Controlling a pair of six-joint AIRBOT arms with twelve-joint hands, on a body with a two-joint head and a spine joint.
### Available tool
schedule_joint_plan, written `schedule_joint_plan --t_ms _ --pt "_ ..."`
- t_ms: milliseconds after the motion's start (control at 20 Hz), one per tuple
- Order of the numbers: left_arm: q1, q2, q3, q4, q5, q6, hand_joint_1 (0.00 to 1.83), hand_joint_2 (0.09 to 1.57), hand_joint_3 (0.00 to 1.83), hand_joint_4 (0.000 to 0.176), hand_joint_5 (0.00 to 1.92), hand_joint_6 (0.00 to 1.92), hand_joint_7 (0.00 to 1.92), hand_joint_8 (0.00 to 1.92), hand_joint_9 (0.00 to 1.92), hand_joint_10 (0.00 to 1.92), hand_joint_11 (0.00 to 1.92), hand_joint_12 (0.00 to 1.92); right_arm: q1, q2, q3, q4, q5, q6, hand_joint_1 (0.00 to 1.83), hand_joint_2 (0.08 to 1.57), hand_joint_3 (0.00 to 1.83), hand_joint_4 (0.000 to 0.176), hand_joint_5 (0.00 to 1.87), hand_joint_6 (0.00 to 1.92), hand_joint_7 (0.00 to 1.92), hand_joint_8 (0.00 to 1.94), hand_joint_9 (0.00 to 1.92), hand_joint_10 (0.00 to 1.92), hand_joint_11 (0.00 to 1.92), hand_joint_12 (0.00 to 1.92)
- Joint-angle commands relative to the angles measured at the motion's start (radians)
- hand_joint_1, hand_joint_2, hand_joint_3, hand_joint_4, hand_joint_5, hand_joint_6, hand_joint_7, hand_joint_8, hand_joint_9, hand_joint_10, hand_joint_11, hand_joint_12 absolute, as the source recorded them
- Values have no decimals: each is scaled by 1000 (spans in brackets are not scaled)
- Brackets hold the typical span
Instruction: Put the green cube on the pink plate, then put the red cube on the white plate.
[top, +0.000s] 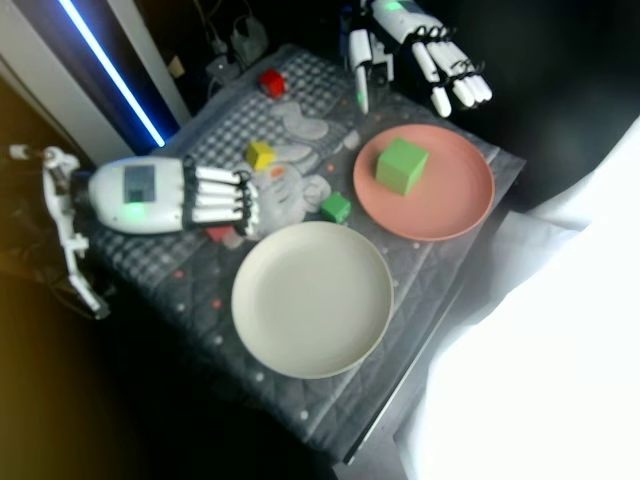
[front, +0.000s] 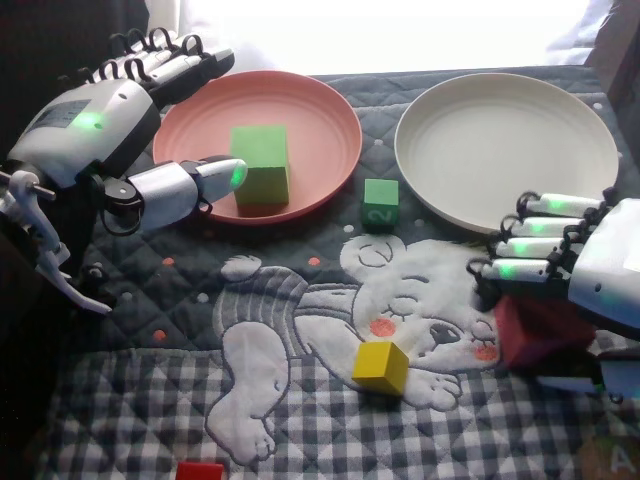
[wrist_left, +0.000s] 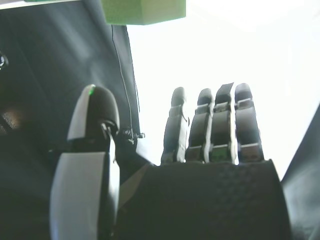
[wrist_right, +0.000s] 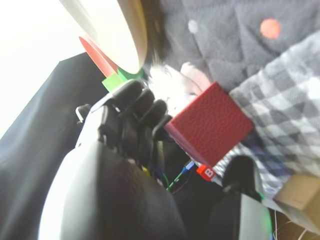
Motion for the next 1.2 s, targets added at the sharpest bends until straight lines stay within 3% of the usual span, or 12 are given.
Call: schedule_joint_plan --t_ms 0,50,100,400,500,550,600,650,800,1050,1150 --pt "-4 6 -3 22 -132 -3 595 1258 10 55 302 16 159 1 55 6 19 26 9 2 1 18 -102 -1 1299 1242 5 0 762 1309 689 1420 626 1606 519 1913" --pt "-3 6 -3 21 -132 -3 595 1258 10 55 302 16 159 1 55 6 19 26 10 2 2 18 -102 -1 1299 1242 5 0 762 1309 689 1420 626 1606 519 1913" --pt "-1 6 -3 19 -132 -3 578 1268 1 38 309 4 166 2 64 3 0 112 14 1 2 18 -102 -1 1323 1260 6 0 784 1366 643 1464 577 1645 524 1921" --pt "12 6 -4 3 -141 -3 586 1277 2 41 323 7 182 3 85 7 0 126 63 9 -1 18 -105 -1 1329 1250 0 0 788 1353 702 1434 591 1610 504 1921" --pt "15 6 -4 0 -143 -3 571 1281 3 37 313 2 183 3 86 6 0 119 80 19 -8 18 -130 -1 1312 1284 2 0 773 1422 594 1475 517 1683 461 1921" --pt "15 6 -4 0 -143 -3 601 1283 2 31 320 5 186 3 85 5 0 107 87 27 -12 18 -151 -1 1320 1271 0 0 772 1399 634 1438 561 1664 510 1921" --pt "15 6 -4 -1 -146 -3 603 1277 0 41 335 10 179 0 78 2 0 106 100 35 -12 18 -176 -1 1331 1259 0 0 743 1348 674 1486 630 1633 636 1921" --pt "16 6 -4 -1 -149 -3 603 1277 0 41 335 10 179 0 78 2 0 106 112 36 -8 18 -182 -1 1331 1259 0 0 743 1348 674 1486 630 1633 636 1921" --pt "16 6 -8 0 -161 -3 607 1270 0 53 340 10 176 0 71 0 0 110 162 13 39 18 -181 -1 1340 1239 0 0 738 1295 744 1414 684 1583 698 1872" --pt "15 16 -22 25 -199 -3 622 1259 0 28 357 7 186 2 85 3 0 287 228 -34 125 18 -118 -1 1327 1261 0 0 783 1263 630 1503 602 1671 526 1904" --pt "13 17 -27 35 -215 -3 584 1255 0 27 368 7 195 2 96 5 0 332 250 -54 169 18 -102 -1 1347 1226 0 0 738 1225 750 1415 723 1555 585 1805"
